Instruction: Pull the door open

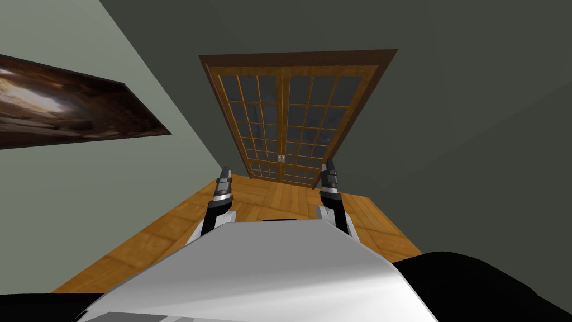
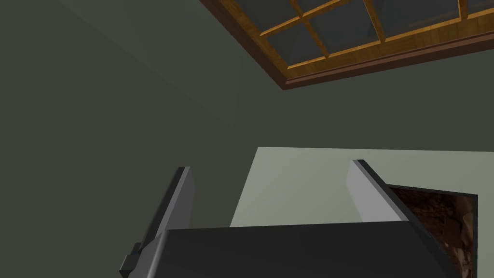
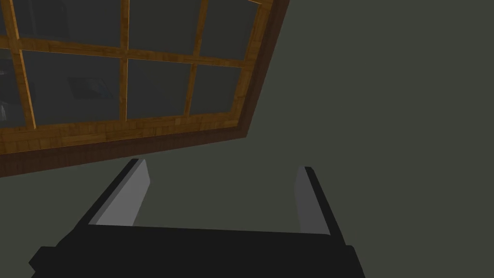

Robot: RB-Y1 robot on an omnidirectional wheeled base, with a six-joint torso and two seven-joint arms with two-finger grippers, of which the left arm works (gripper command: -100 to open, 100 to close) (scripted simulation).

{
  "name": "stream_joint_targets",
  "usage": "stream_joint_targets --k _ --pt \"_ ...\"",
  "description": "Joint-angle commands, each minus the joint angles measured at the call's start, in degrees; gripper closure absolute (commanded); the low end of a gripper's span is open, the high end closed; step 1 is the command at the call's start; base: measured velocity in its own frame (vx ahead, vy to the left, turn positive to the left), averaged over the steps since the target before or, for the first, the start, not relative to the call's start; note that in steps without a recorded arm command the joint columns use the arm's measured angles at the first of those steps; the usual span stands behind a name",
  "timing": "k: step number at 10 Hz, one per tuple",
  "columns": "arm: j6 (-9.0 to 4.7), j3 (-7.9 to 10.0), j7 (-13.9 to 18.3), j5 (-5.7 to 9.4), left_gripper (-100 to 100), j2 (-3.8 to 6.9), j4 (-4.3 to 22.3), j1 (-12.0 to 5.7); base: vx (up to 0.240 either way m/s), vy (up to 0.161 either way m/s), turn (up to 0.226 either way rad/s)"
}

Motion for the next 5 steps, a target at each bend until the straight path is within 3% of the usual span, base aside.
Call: stream_joint_targets --k 1,5 --pt "-0.22 0.21 -2.1 -0.65 -100 0.10 1.8 -0.39 0.076 -0.016 -0.059" --pt "-0.95 1.24 -7.1 -2.14 -100 0.61 7.5 -1.86 0.104 -0.017 -0.083"
